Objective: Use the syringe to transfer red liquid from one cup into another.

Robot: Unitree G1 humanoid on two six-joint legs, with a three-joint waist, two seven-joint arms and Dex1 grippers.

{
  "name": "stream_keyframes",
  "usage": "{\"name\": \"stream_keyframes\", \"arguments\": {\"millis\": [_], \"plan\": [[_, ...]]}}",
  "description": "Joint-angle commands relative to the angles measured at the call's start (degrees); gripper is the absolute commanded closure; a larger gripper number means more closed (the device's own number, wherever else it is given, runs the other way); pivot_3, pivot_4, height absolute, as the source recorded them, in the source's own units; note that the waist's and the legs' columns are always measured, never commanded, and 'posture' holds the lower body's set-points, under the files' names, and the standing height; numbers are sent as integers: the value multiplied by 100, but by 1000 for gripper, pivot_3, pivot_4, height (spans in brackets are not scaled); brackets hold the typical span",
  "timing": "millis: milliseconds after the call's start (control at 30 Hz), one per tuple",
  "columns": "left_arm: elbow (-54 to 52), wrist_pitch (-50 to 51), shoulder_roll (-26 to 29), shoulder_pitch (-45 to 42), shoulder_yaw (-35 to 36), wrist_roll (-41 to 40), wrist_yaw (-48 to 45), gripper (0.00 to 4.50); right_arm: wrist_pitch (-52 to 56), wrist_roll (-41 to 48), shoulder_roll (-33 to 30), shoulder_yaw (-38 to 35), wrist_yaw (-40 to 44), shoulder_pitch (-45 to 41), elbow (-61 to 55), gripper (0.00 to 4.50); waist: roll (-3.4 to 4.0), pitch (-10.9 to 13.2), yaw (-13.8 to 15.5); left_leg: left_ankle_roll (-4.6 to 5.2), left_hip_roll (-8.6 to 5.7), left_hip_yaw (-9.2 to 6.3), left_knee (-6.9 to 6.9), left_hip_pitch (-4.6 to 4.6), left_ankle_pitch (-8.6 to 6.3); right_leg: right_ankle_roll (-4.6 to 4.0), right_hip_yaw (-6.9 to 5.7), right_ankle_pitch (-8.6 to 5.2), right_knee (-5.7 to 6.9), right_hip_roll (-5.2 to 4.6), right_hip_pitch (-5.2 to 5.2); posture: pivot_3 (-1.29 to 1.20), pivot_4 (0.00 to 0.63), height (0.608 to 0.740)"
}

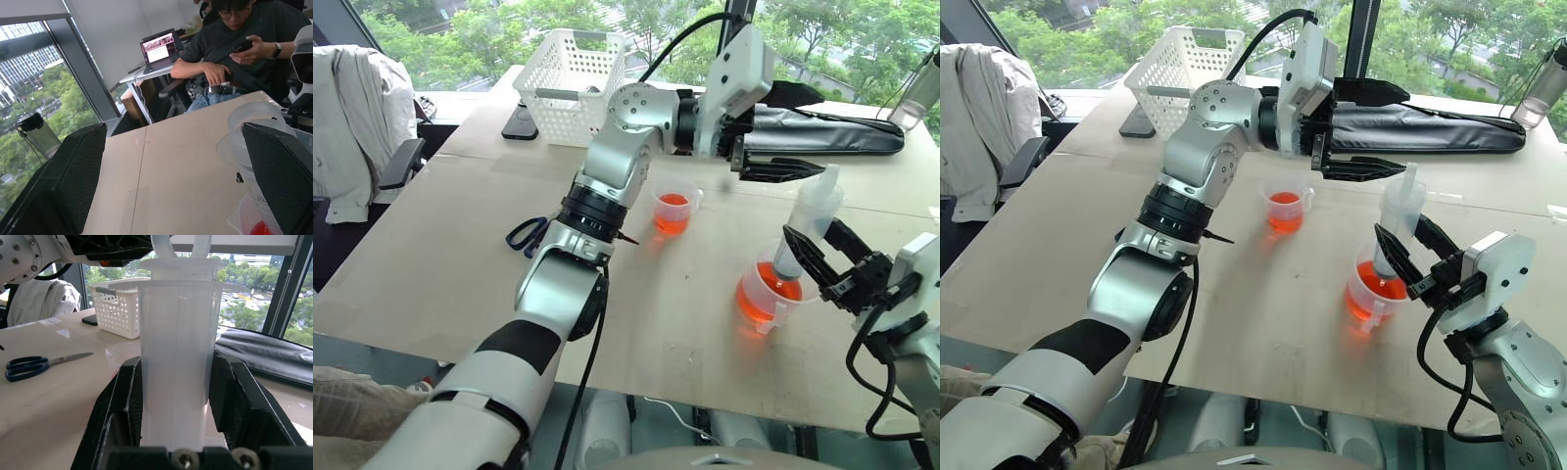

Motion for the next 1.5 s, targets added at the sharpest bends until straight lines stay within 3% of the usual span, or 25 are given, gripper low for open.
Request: {"name": "stream_keyframes", "arguments": {"millis": [33, 133, 467, 1500], "plan": [[-15, -339, -120, -133, -73, 180, 0, 0, -219, -147, 74, 54, 46, -50, -74, 3007, 0, 0, 6, 0, 0, 0, 0, -1, 0, 0, 0, 0, 0, 0, 0, 0, 150, 724], [-8, -460, -213, -66, -118, 271, -5, 0, -258, -222, 136, 123, 62, -40, -80, 3007, 0, 0, 28, 0, -1, 2, 1, -2, 0, 0, 2, 0, -2, -1, 0, 0, 150, 724], [13, -810, -396, -29, -158, 372, -78, 4500, -293, -246, 298, 116, 66, 32, -79, 3012, 0, 0, 52, 0, -1, 1, 1, -1, 0, -1, 1, 0, 0, -1, 0, 0, 150, 724], [-227, -1029, -499, 408, -395, 531, -174, 4500, -666, -1198, 480, 890, 56, 674, 382, 3057, 2, -1, 53, 0, -1, 1, 7, 0, 0, -2, 2, 1, 5, 0, 1, 0, 150, 724]]}}
